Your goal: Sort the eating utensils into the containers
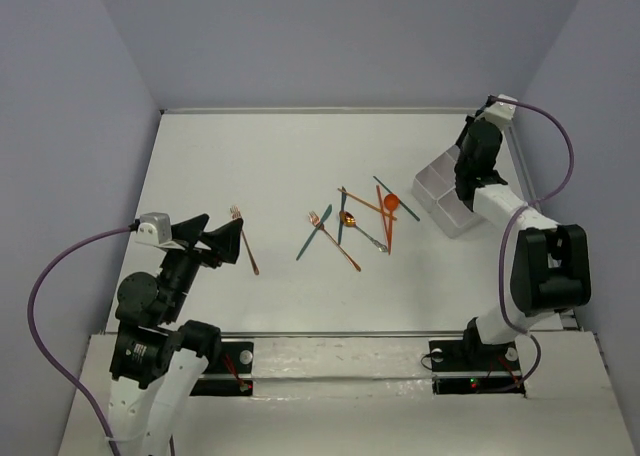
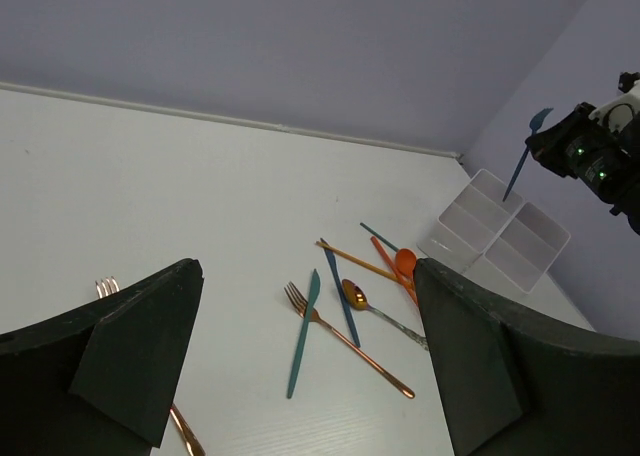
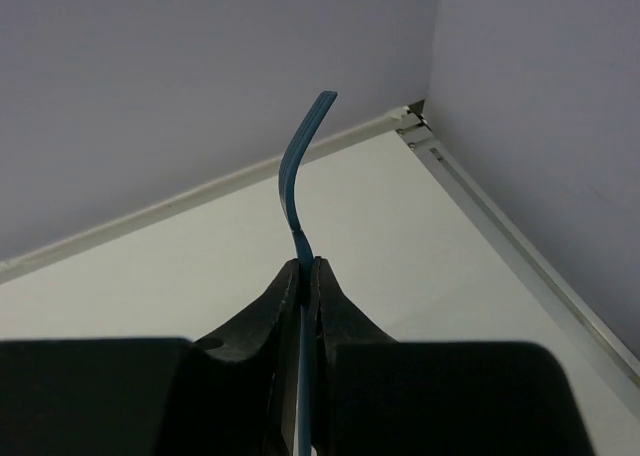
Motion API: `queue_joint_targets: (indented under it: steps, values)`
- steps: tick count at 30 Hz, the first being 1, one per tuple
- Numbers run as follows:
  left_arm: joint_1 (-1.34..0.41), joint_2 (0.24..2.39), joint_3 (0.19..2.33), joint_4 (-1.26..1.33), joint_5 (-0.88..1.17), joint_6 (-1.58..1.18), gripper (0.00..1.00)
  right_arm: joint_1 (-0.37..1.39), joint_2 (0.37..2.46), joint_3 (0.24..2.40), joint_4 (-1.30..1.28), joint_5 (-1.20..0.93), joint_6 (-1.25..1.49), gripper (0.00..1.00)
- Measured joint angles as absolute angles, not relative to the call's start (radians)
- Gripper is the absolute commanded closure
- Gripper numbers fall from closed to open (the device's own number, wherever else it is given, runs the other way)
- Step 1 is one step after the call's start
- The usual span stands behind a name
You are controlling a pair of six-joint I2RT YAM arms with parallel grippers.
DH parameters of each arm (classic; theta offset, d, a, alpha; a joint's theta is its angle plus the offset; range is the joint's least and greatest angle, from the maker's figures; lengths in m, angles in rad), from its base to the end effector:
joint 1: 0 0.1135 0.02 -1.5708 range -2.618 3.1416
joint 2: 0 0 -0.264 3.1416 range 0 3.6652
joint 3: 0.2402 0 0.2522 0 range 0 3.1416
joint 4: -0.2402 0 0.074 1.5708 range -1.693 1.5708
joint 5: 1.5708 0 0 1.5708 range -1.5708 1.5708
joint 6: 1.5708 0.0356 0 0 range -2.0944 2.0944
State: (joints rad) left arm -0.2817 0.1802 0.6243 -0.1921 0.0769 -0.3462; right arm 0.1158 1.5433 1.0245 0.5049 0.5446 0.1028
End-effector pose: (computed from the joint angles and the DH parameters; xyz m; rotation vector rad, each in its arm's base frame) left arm 0.0585 -0.0198 0.3475 0.0233 1.3424 -0.5833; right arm 0.3594 0.0232 0.3066 0.4118 1.5344 -0.2604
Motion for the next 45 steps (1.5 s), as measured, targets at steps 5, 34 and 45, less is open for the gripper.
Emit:
queue_joint_targets:
  steps: [5,34,45]
  values:
    - [-0.294,0.18,0.624,-0.192,0.076,-0.346,0.01,0.059,1.62,1.029,0.551,0.537,0.057,0.93]
    - [-0.295,0.18,0.624,-0.192,0.077,-0.345,0.01,0.056,1.761,0.943,0.922,0.495,-0.194,0.51]
    - [-0.295,0.18,0.624,-0.192,0.077,-0.346,0.01,0.159,1.55,0.947,0.812,0.428,-0.091,0.48]
